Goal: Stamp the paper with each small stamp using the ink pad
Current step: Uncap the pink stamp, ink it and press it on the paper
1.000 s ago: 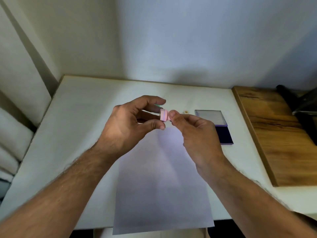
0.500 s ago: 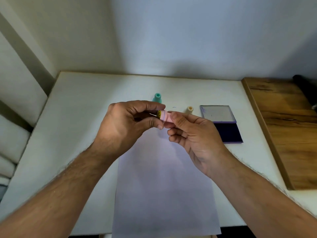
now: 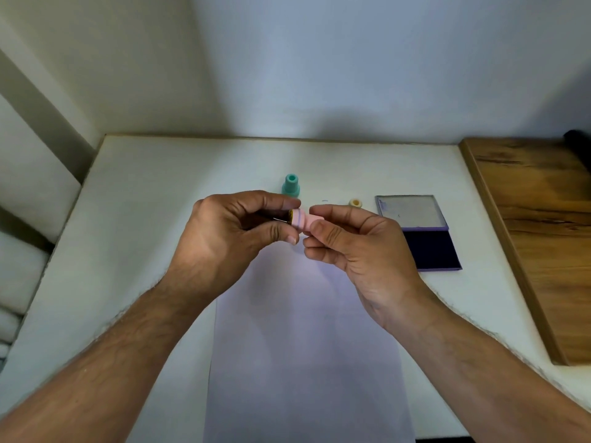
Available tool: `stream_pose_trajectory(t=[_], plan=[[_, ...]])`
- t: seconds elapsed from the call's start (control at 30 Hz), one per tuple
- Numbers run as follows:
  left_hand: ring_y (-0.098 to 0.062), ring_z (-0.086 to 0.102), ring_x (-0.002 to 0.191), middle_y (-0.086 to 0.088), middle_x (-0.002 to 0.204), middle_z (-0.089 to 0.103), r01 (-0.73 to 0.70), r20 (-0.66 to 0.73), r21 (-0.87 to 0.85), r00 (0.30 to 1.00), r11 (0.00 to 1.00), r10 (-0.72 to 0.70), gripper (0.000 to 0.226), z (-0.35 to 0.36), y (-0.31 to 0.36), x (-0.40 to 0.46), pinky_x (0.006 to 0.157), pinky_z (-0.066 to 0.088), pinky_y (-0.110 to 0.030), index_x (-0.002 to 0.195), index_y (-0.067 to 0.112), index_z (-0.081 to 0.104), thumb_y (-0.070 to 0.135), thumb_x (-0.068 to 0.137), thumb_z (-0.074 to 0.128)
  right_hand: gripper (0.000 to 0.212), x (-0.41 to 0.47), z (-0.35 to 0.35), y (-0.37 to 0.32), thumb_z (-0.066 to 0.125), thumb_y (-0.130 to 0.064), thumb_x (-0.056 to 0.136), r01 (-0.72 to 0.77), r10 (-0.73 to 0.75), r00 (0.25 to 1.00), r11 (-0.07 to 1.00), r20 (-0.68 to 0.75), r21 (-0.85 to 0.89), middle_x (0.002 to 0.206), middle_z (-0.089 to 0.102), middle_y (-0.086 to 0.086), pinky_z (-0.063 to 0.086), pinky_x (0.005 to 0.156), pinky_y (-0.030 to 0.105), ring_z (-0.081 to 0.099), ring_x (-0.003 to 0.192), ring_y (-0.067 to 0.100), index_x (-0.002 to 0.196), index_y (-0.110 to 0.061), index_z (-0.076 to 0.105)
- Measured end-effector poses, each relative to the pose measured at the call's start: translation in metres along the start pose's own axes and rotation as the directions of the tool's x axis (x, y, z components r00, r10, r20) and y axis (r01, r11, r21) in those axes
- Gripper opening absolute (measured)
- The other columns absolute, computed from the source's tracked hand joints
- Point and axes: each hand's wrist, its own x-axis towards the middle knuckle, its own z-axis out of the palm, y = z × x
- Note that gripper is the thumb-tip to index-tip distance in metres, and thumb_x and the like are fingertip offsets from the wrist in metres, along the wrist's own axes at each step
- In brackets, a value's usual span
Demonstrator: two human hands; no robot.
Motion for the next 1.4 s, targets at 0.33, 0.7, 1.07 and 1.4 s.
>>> stream_pose_trajectory(t=[0.33, 0.7, 1.07, 1.4], plan=[[-0.004, 0.072, 0.072, 0.010, 0.078, 0.077, 0.047, 0.003, -0.086, 0.999, 0.995, -0.047, 0.031, -0.006, 0.004, 0.002, 0.068, 0.052, -0.012, 0.090, 0.021, 0.075, -0.002, 0.069, 0.079, 0.026, -0.001, 0.004, 0.000, 0.072, 0.006, 0.079, 0.176, -0.180, 0.984, 0.970, -0.006, -0.168, 0.081, 0.077, 0.001, 0.059, 0.066, 0.022, 0.073, 0.068, 0.015, 0.087, -0.018, 0.074], [-0.012, 0.073, 0.083, 0.008, 0.090, 0.074, 0.087, -0.280, 0.016, 0.957, 0.996, -0.079, 0.025, -0.032, -0.018, 0.016, 0.085, 0.057, -0.031, 0.097, 0.030, 0.073, 0.014, 0.079, 0.077, 0.020, 0.001, 0.001, 0.004, 0.075, 0.001, 0.079, 0.183, -0.192, 0.979, 0.977, -0.072, -0.112, 0.079, 0.077, 0.002, 0.059, 0.067, 0.028, 0.073, 0.073, 0.019, 0.087, -0.018, 0.075], [-0.008, 0.069, 0.088, 0.013, 0.090, 0.073, 0.269, -0.384, 0.511, 0.921, 0.816, -0.063, 0.021, -0.033, -0.039, 0.015, 0.081, 0.054, -0.028, 0.099, 0.030, 0.060, 0.042, 0.083, 0.066, 0.019, 0.002, 0.000, 0.006, 0.071, 0.006, 0.080, 0.187, -0.191, 0.980, 0.980, -0.048, -0.073, 0.077, 0.075, 0.005, 0.060, 0.064, 0.030, 0.072, 0.070, 0.019, 0.089, -0.011, 0.074], [-0.023, 0.061, 0.103, -0.001, 0.110, 0.070, 0.132, -0.227, 0.721, 0.973, 0.681, 0.052, 0.026, -0.035, -0.053, 0.015, 0.091, 0.045, -0.032, 0.107, 0.020, 0.070, 0.036, 0.087, 0.063, 0.019, -0.002, 0.004, 0.005, 0.062, 0.005, 0.085, -0.015, -0.032, 0.982, 0.971, 0.187, 0.240, 0.082, 0.075, 0.009, 0.060, 0.064, 0.031, 0.072, 0.068, 0.023, 0.100, -0.005, 0.068]])
